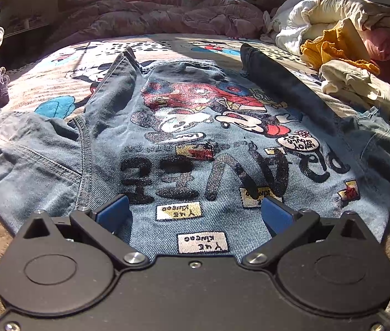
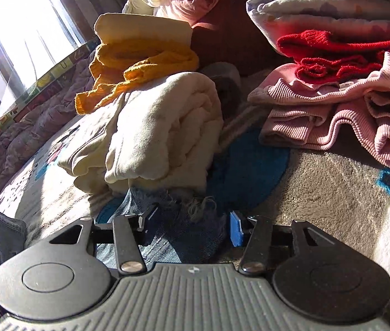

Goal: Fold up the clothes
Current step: 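Lay the leg hem down and open the right gripper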

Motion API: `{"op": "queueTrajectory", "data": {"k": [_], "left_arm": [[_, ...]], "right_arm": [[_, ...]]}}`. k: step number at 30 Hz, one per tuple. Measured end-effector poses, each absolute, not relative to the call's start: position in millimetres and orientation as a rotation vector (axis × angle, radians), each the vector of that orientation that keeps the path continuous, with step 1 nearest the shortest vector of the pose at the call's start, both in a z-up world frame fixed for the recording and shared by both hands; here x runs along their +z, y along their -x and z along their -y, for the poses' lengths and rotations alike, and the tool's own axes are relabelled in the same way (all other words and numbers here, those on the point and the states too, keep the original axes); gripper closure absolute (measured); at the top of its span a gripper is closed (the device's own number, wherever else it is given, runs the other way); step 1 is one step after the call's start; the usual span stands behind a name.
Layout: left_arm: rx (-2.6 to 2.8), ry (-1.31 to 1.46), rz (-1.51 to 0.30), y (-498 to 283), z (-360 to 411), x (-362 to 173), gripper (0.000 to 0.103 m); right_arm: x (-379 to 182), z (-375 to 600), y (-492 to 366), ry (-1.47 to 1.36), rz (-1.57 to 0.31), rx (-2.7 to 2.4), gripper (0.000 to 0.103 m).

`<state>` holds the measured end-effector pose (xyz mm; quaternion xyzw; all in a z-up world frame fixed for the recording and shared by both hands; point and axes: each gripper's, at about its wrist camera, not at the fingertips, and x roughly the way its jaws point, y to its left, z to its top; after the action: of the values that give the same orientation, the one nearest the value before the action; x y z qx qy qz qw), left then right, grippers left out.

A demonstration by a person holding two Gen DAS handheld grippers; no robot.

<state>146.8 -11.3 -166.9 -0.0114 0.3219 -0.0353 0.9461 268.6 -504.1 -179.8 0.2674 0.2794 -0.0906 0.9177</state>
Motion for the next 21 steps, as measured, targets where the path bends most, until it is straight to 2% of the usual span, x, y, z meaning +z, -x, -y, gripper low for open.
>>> {"op": "queueTrajectory", "data": {"k": [1, 2, 3, 7, 11, 15, 18, 21], "left_arm": [[-0.073, 0.024, -0.656, -147, 11, -167, 0.001], [-0.073, 0.024, -0.656, -147, 11, -167, 0.001], [-0.074, 0.024, -0.656, -147, 11, -167, 0.001], [-0.082, 0.028, -0.657, -146, 10, -167, 0.001], [-0.089, 0.03, -0.661, -146, 9, -166, 0.001], [-0.089, 0.03, -0.662, -147, 9, -166, 0.001], [-0.093, 0.034, -0.663, -147, 7, -166, 0.001], [-0.092, 0.034, -0.664, -148, 8, -166, 0.001]], "right_arm": [[-179, 503, -270, -0.533, -0.581, -0.161, 0.057], [-179, 502, -271, -0.513, -0.585, -0.14, 0.068], [-178, 501, -272, -0.489, -0.589, -0.123, 0.095], [-158, 469, -268, -0.237, -0.537, -0.089, 0.096], [-123, 424, -249, 0.135, -0.341, -0.01, 0.096], [-107, 414, -240, 0.271, -0.229, 0.016, 0.096], [-122, 423, -254, 0.277, -0.309, 0.019, 0.096], [-165, 442, -282, 0.236, -0.637, -0.067, 0.095]]}}
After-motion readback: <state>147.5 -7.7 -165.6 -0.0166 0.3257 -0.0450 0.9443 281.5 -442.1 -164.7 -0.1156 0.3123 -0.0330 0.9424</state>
